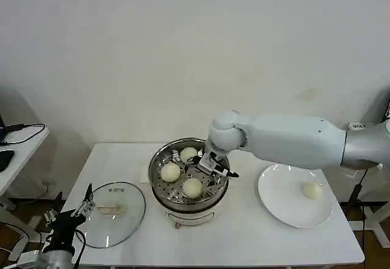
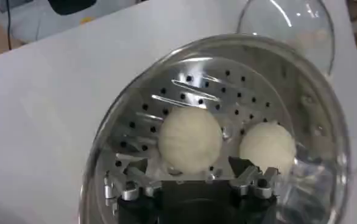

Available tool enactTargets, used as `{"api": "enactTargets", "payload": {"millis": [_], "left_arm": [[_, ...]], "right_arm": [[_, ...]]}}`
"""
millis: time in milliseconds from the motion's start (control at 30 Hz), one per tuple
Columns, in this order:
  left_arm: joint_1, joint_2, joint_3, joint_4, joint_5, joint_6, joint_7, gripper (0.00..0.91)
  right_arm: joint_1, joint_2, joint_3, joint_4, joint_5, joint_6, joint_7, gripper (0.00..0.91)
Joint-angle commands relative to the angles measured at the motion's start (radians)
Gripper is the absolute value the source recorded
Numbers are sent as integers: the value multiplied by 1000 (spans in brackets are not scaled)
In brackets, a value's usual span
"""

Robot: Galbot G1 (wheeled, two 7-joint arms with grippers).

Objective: Take steamed baozi put them in steamer then cover it.

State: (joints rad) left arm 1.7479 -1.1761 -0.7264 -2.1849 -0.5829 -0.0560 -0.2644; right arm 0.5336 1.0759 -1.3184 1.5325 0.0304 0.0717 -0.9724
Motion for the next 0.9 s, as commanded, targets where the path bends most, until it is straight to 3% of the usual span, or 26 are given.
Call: {"api": "enactTargets", "payload": {"millis": [33,233,500,633,700,767,900], "left_arm": [[-3,4,3,1,1,1,0,907],[-15,28,-3,6,-16,5,-3,907],[-33,61,0,17,-39,10,-4,907],[-59,65,42,34,-33,10,-4,907],[-69,64,58,40,-31,11,-4,907],[-82,62,79,49,-29,15,-6,907],[-105,55,113,70,-18,21,-7,907]], "right_arm": [[37,-21,32,-4,31,-4,4,907],[79,-80,90,-34,94,-28,16,907],[162,-305,71,-8,141,-115,9,907],[121,-503,58,10,53,-131,15,907],[98,-557,67,23,4,-138,23,907],[47,-644,110,61,-118,-171,33,907],[-19,-761,125,108,-183,-222,68,907]]}}
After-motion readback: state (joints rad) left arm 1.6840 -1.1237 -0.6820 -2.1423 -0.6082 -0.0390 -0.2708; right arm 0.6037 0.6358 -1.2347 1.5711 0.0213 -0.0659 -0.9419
